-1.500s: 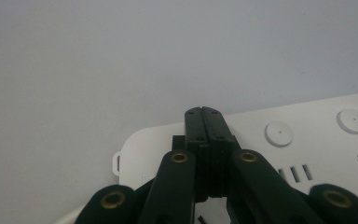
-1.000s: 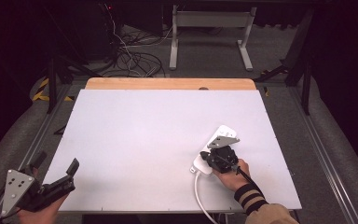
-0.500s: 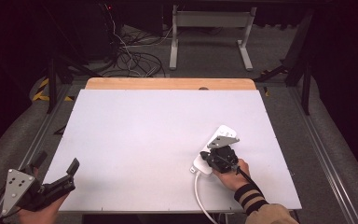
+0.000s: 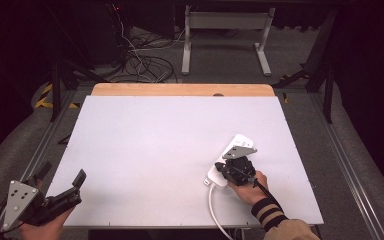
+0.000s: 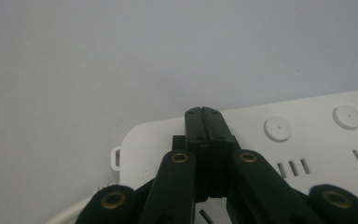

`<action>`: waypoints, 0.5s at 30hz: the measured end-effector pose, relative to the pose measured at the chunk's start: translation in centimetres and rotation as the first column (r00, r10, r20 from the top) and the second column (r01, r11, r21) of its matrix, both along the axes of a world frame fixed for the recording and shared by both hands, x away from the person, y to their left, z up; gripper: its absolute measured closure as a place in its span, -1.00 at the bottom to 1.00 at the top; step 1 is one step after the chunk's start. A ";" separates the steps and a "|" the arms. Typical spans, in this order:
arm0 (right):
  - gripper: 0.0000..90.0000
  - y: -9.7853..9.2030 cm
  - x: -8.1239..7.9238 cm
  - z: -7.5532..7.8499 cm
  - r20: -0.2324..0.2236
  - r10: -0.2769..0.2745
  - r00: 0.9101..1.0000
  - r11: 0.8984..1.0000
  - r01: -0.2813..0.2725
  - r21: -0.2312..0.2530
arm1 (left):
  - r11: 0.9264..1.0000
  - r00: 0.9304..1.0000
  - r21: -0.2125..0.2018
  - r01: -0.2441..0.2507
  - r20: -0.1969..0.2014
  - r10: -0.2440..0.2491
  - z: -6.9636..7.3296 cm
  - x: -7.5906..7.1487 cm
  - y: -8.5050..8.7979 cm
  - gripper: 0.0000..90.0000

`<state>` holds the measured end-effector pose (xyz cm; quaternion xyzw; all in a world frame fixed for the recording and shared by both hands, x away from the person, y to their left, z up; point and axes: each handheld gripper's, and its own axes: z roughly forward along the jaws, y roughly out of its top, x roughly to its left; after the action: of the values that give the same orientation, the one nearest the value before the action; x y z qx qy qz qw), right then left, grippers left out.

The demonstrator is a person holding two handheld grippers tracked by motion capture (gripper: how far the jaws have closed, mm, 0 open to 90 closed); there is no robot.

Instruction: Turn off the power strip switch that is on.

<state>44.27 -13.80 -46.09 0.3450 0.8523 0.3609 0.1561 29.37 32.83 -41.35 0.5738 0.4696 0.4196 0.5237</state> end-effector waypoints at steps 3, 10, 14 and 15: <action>1.00 -0.1 0.0 0.0 -0.005 0.000 1.000 1.000 0.000 0.014 | 1.000 1.000 0.002 0.002 -0.005 -0.002 -0.1 0.1 -0.1 -0.89; 1.00 -0.1 -0.1 0.0 0.002 0.002 1.000 1.000 -0.002 0.002 | 1.000 1.000 0.010 0.007 -0.009 -0.007 -0.1 0.1 -0.2 -0.89; 1.00 -0.3 -0.1 0.2 0.004 0.005 1.000 1.000 -0.005 0.026 | 1.000 1.000 0.008 0.007 -0.010 -0.006 -0.1 0.2 -0.2 -0.89; 1.00 -0.3 -0.1 0.2 0.007 0.006 1.000 1.000 -0.007 0.022 | 1.000 1.000 0.008 0.007 -0.009 -0.007 -0.1 0.2 -0.2 -0.89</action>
<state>44.15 -14.08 -45.93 0.3426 0.8488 0.3719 0.1543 29.54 32.62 -41.44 0.5795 0.4683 0.4169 0.5206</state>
